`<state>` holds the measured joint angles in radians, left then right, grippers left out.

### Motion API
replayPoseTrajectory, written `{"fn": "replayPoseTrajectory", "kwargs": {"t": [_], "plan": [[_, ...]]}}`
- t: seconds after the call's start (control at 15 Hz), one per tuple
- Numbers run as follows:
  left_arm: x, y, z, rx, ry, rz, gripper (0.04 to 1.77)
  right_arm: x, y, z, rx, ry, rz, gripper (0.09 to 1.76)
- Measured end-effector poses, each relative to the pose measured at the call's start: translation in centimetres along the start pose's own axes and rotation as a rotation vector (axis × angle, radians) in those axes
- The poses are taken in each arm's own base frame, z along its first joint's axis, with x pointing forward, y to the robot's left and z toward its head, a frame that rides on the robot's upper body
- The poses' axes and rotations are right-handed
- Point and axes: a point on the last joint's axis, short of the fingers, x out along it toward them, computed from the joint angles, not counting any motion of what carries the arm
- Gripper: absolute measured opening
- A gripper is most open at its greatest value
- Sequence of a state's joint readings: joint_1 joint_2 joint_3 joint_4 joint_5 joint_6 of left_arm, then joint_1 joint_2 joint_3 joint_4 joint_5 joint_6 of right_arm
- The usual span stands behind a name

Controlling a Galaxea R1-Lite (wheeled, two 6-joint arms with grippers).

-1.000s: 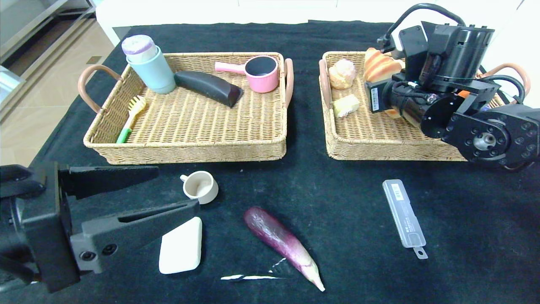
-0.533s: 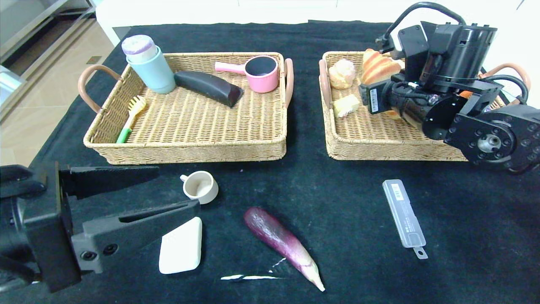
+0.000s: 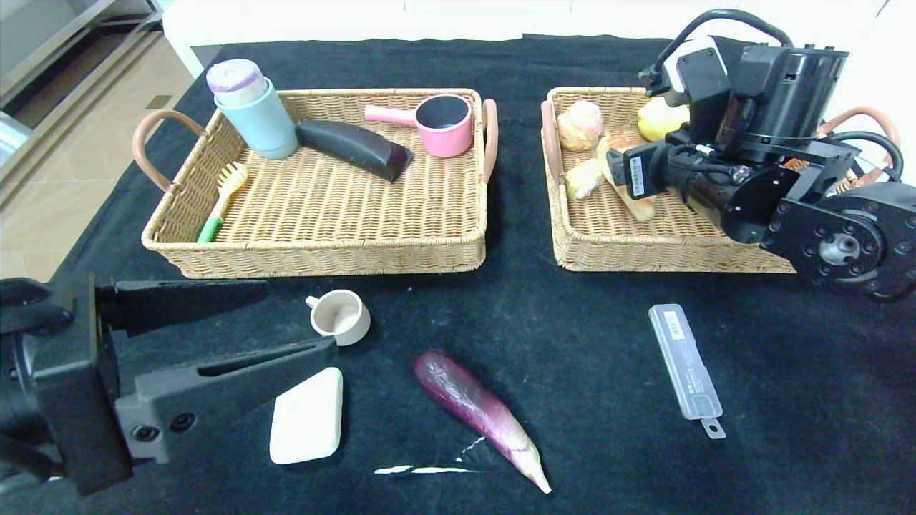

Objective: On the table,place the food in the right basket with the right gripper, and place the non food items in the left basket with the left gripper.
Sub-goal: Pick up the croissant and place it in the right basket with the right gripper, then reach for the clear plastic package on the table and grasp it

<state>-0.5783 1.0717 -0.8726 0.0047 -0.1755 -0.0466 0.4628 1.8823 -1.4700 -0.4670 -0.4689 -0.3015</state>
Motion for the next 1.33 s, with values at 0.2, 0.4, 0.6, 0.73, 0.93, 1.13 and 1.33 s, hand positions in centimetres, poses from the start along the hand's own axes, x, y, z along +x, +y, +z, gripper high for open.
{"fn": "replayPoseTrajectory", "kwargs": {"t": [0.2, 0.4, 0.6, 0.73, 0.93, 1.13, 1.33], "plan": [[0.0, 0.0, 0.0, 0.002, 0.0, 0.0, 1.72, -0.7, -0.1, 0.2, -0.012, 0.017, 0.018, 1.66], [0.0, 0.0, 0.0, 0.003, 0.0, 0.0, 1.72, -3.1, -0.7, 0.2, -0.062, 0.134, 0.095, 1.67], [0.0, 0.0, 0.0, 0.003, 0.0, 0.0, 1.72, -7.0, -1.8, 0.5, -0.053, 0.319, 0.168, 1.68], [0.0, 0.0, 0.0, 0.003, 0.0, 0.0, 1.72, -9.1, -2.5, 1.1, 0.011, 0.385, 0.184, 1.69], [0.0, 0.0, 0.0, 0.003, -0.001, 0.0, 1.72, -11.4, -3.2, 0.8, 0.132, 0.505, 0.176, 1.7], [0.0, 0.0, 0.0, 0.003, 0.0, 0.0, 1.72, -12.8, -3.3, -0.4, 0.221, 0.625, 0.201, 1.7], [0.0, 0.0, -0.1, 0.002, 0.003, -0.001, 1.72, -13.2, -3.2, -1.7, 0.248, 0.689, 0.199, 1.7]]}}
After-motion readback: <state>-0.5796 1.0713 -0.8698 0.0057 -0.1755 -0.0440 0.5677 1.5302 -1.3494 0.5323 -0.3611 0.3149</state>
